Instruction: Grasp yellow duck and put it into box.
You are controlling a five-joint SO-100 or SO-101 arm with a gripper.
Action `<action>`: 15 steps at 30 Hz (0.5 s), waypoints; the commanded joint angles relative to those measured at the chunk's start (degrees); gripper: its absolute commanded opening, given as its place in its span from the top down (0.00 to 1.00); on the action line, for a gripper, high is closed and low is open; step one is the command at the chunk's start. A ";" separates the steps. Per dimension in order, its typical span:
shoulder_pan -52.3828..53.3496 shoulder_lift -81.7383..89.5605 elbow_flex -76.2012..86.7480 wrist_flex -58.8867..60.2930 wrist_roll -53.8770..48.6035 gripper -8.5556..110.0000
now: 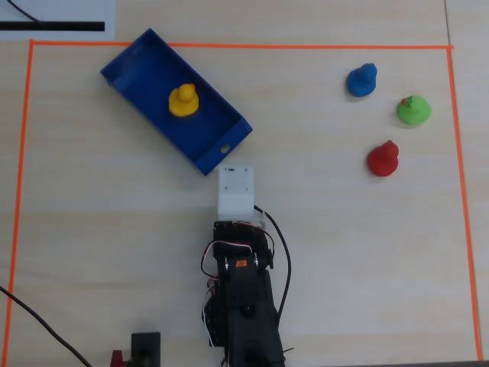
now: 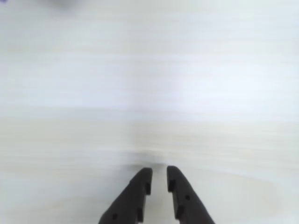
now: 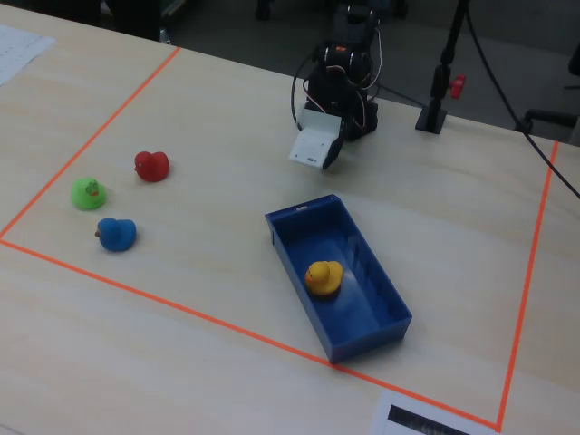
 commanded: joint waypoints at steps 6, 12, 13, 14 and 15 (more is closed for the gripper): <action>-1.23 5.80 2.55 4.13 -1.93 0.93; -2.20 7.73 3.25 4.66 -1.41 0.93; -2.55 8.17 3.25 4.83 -1.32 0.93; -2.72 8.17 3.25 4.83 -1.32 0.93; -2.72 8.17 3.25 4.83 -1.14 0.93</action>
